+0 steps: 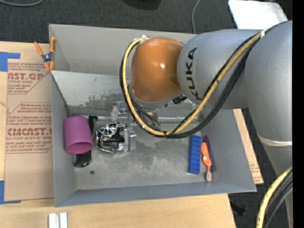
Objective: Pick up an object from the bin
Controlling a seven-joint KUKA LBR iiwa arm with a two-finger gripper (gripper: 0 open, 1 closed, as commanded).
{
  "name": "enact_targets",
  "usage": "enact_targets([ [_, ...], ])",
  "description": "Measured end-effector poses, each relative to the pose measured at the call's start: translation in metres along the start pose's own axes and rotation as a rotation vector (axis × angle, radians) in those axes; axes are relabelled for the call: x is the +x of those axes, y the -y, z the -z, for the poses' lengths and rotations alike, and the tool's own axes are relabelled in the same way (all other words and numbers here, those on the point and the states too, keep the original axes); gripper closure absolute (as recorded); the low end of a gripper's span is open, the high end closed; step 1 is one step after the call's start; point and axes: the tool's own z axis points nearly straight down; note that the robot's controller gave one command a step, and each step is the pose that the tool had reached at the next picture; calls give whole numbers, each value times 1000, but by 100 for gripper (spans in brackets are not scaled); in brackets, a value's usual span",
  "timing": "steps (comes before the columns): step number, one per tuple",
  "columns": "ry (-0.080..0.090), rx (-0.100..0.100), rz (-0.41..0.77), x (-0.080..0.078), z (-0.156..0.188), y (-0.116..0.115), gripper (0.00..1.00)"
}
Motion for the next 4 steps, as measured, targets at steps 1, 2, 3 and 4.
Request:
enact_targets([
  [1,-11,0,-36,-5,-13,1,0],
  [2,-6,-2,12,-12,-96,14,0],
  [3,5,-3,-120,-4,-92,13,100],
  [4,5,-3,-121,-4,-92,13,100],
])
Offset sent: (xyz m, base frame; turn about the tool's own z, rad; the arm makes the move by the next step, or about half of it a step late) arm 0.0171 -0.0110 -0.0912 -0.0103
